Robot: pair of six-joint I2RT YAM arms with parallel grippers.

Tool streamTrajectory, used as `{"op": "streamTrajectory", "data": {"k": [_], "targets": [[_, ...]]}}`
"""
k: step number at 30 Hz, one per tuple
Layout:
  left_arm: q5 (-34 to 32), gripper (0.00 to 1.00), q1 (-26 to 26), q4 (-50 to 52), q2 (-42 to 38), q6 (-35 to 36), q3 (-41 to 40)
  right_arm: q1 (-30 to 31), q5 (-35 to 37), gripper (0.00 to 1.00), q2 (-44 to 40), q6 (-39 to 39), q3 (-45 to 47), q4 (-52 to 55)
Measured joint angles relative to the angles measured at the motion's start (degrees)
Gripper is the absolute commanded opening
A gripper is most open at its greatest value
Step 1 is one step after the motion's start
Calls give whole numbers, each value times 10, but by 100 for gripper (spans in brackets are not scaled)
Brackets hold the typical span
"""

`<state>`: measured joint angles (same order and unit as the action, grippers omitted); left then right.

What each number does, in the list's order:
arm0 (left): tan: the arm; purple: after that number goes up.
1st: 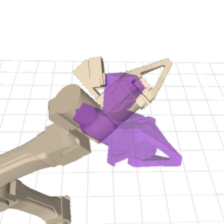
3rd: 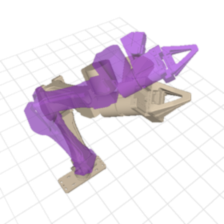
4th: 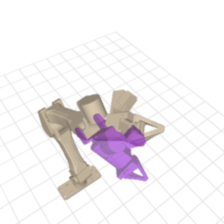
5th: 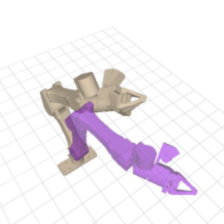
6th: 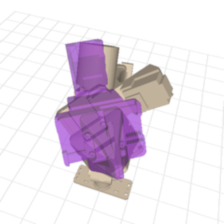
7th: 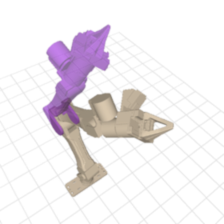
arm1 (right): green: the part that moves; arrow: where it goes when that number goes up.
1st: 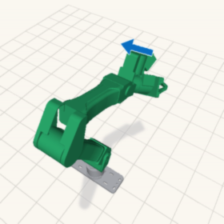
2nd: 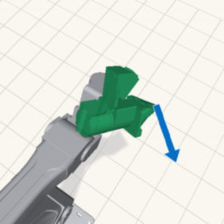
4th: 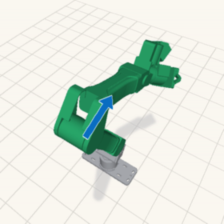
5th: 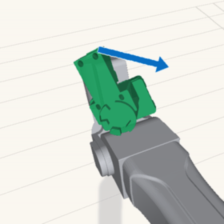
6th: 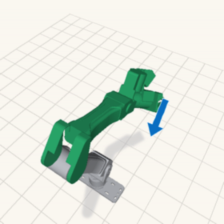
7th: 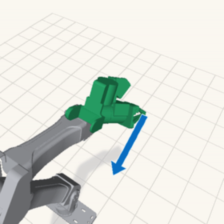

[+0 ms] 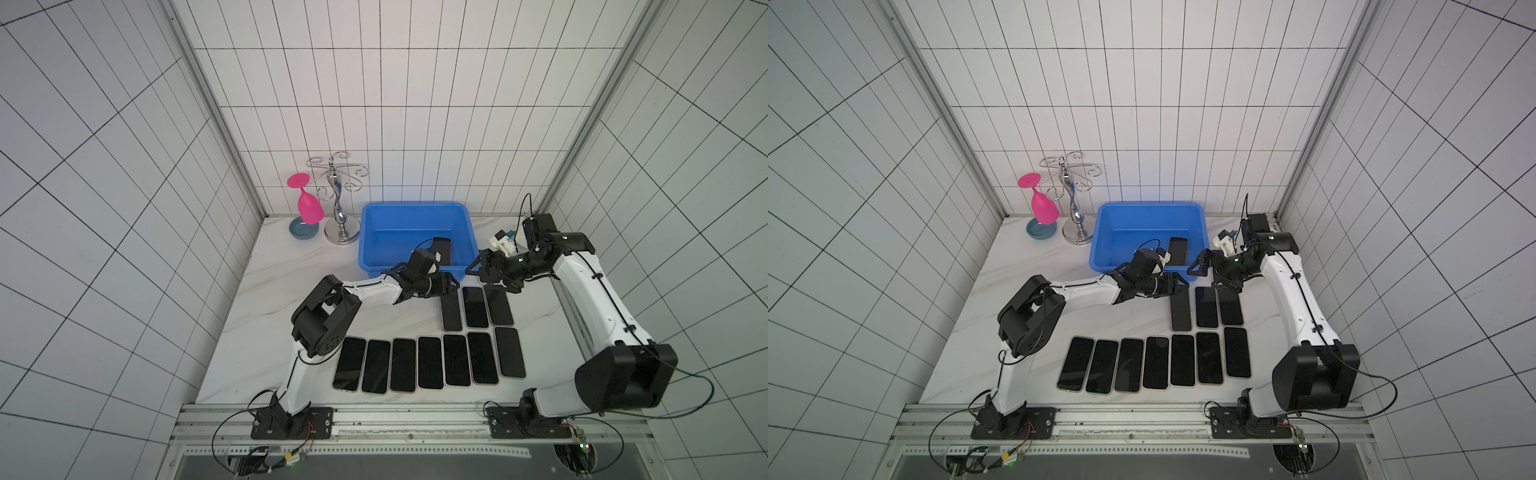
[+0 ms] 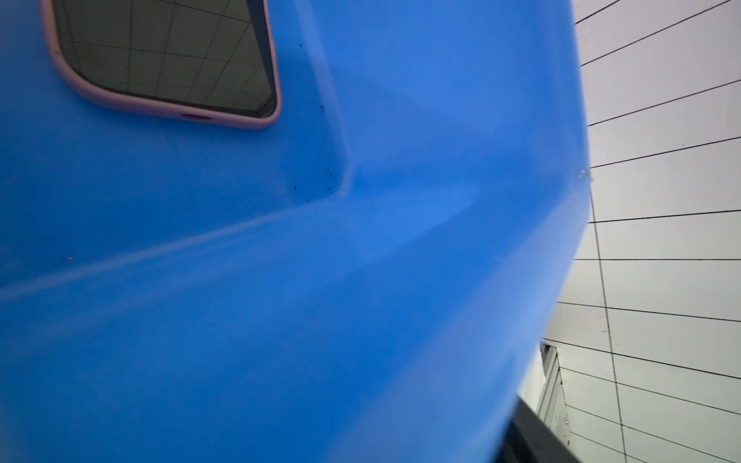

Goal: Take the phone out of the storage box
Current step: Place the phone at the center of the board.

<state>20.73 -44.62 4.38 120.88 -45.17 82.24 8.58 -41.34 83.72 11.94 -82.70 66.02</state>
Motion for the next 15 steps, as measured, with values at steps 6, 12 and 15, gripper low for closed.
{"op": "streamTrajectory", "data": {"k": [6, 12, 15], "targets": [[-16, 88, -3, 76, 6, 2, 37, 0, 0, 99, -2, 3, 0, -1], [-57, 90, 1, 162, 2, -2, 61, 0, 0, 99, -8, 5, 0, -2], [-76, 91, 7, 204, -10, -4, 60, 0, 0, 99, -9, 7, 0, -2]]}}
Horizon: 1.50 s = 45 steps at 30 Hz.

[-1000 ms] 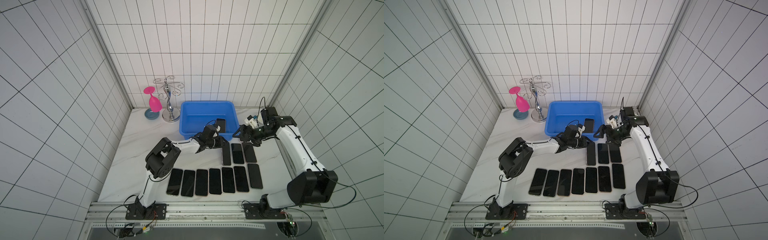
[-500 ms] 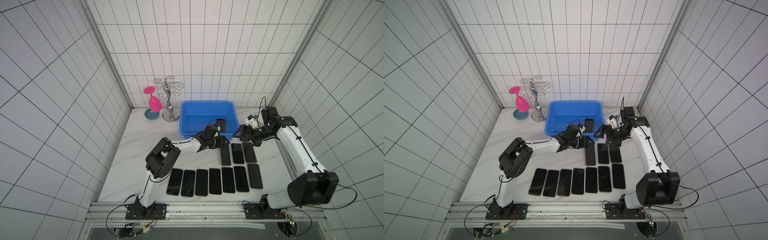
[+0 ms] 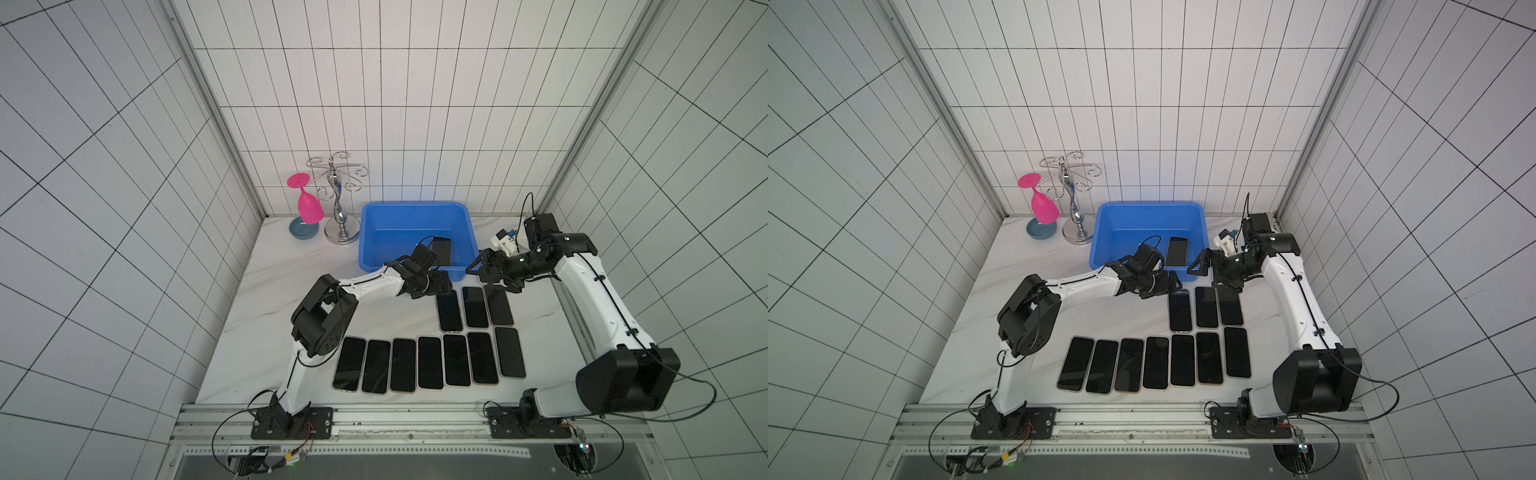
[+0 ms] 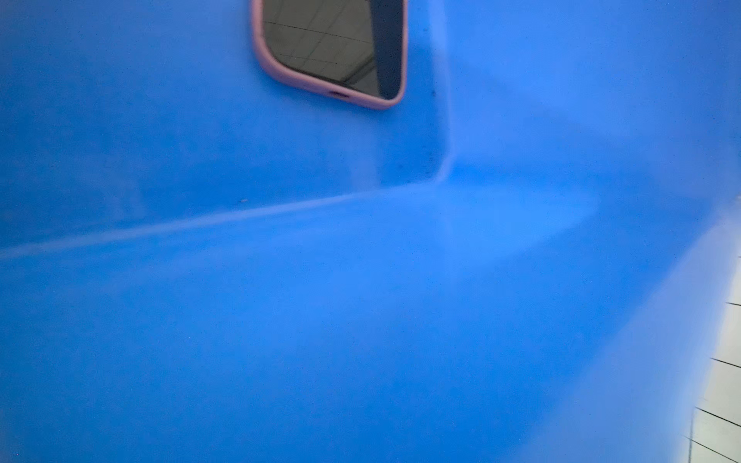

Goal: Take the phone out of the storage box
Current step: Place the phone at the center of the board, then pick up the phone from the storage box.

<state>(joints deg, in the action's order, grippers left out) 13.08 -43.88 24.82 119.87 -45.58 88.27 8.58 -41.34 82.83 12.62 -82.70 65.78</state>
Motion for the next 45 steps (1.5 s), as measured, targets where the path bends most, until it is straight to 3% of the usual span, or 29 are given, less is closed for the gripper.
{"op": "streamTrajectory", "data": {"k": [7, 13, 19, 23, 28, 33, 36, 45], "targets": [[-21, 86, 11, 87, -46, -10, -27, 0, 0, 99, 0, 3, 0, -3], [-12, 88, 9, 192, -136, 4, -45, 0, 15, 99, -2, 9, 0, -6], [0, 88, 28, 237, -196, 48, 99, 0, 26, 99, -5, 26, -2, -21], [2, 88, 78, 251, -199, 62, 162, 7, 49, 99, 23, 45, -38, -31], [-2, 88, 139, 270, -208, 67, 132, 86, 151, 99, 137, 54, -214, -37], [-11, 88, 156, 260, -273, 78, 30, 169, 278, 99, 294, 69, -416, -17], [-11, 88, 163, 247, -310, 84, -10, 189, 337, 99, 399, 78, -509, 2], [16, 88, 198, 204, -323, 100, -78, 188, 439, 99, 608, 91, -596, 36]]}}
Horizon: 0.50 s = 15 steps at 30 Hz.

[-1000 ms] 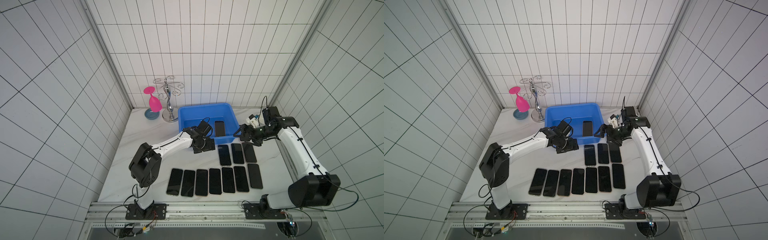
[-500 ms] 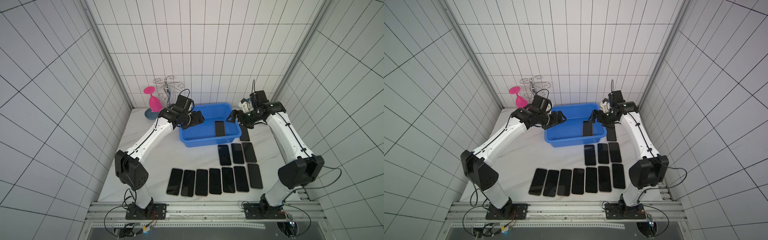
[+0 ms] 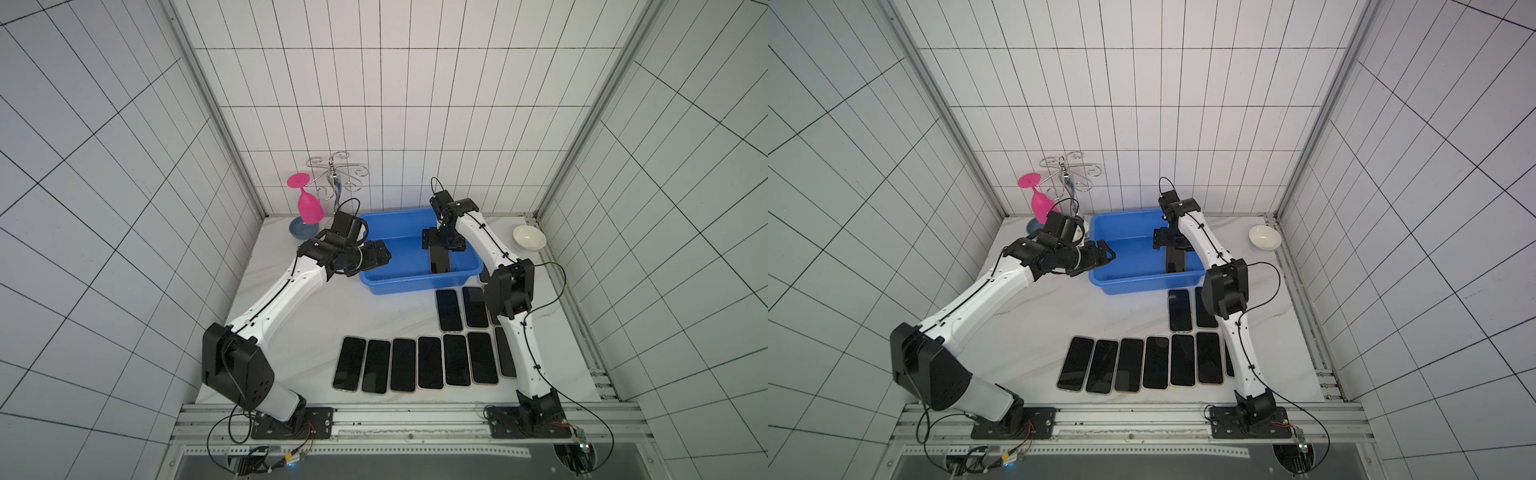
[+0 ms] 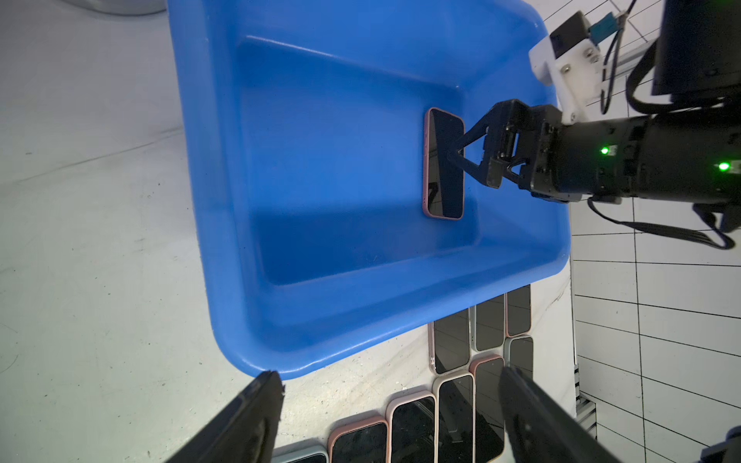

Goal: Take the phone out of the storage box
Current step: Pick up the phone from the storage box.

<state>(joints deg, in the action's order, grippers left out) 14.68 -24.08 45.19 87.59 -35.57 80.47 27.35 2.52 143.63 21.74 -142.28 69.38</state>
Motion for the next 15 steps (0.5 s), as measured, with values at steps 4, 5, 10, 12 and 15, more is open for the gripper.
{"op": "streamTrajectory", "data": {"k": [4, 5, 10, 12, 15], "targets": [[18, 88, 26, 0, 11, 7, -4, -4, 16, 99, 30, 0, -4, 5], [20, 88, 32, 0, 12, 8, -4, -4, 17, 99, 33, 1, -7, 5], [32, 88, 49, -1, 16, 11, -7, -8, 16, 99, 51, 5, -32, 0], [36, 88, 50, 0, 17, 11, -10, -12, 16, 99, 62, 6, -38, -5], [41, 88, 51, -2, 21, 12, -16, -21, 11, 100, 80, 6, -38, -7]]}}
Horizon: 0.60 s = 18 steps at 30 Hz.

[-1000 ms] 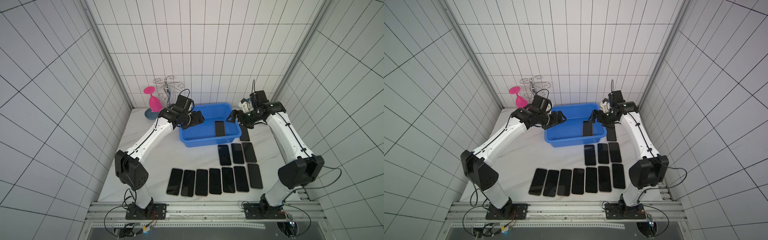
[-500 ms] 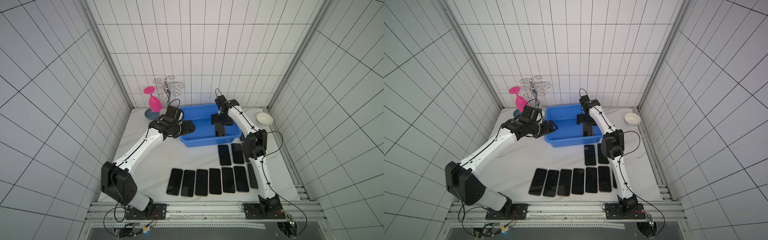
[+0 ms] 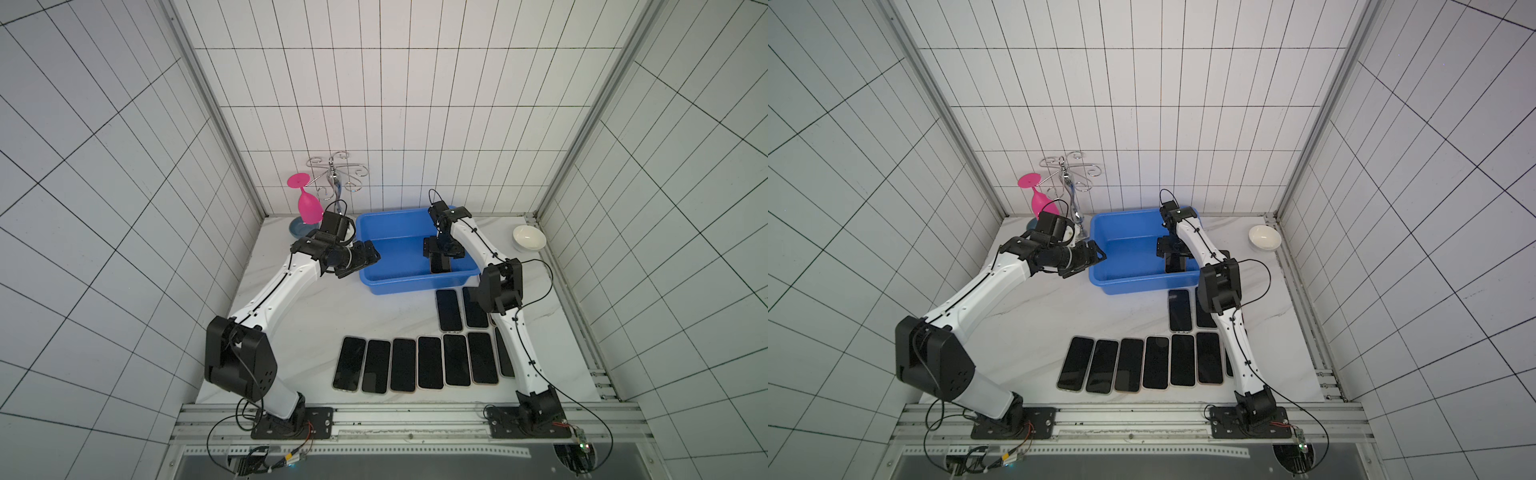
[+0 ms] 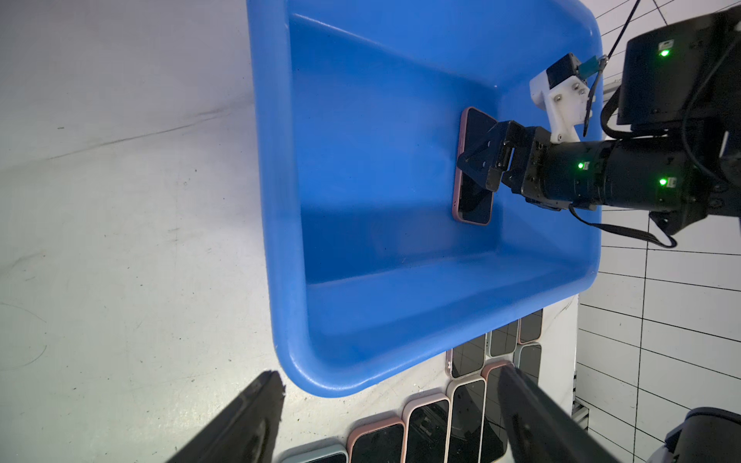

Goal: Take the phone out of the storage box
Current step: Pick up the phone from the storage box.

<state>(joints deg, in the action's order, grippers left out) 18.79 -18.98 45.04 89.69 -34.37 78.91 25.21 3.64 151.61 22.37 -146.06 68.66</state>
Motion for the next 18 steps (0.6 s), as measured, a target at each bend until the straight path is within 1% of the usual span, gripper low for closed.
{"op": "streamTrajectory", "data": {"k": [3, 5, 7, 9, 11, 12, 15, 18], "targets": [[4, 88, 2, 0, 3, 2, -6, -6, -7, 95, 7, 2, -8, -5], [5, 88, 5, 0, 4, 3, -9, -10, -10, 88, 13, 2, -15, -6], [6, 88, 9, 0, 4, 4, -11, -13, -13, 76, 21, 3, -29, -6], [6, 88, 12, 0, 4, 4, -11, -17, -17, 70, 24, 5, -35, -7], [6, 88, 13, 0, 4, 4, -11, -20, -24, 67, 24, 5, -35, -7], [6, 87, 14, 0, 4, 4, -12, -20, -25, 63, 24, 5, -35, -7], [6, 88, 15, 0, 4, 4, -12, -20, -26, 57, 23, 5, -35, -8], [6, 88, 15, 0, 4, 4, -12, -20, -30, 55, 20, 5, -33, -11]]}}
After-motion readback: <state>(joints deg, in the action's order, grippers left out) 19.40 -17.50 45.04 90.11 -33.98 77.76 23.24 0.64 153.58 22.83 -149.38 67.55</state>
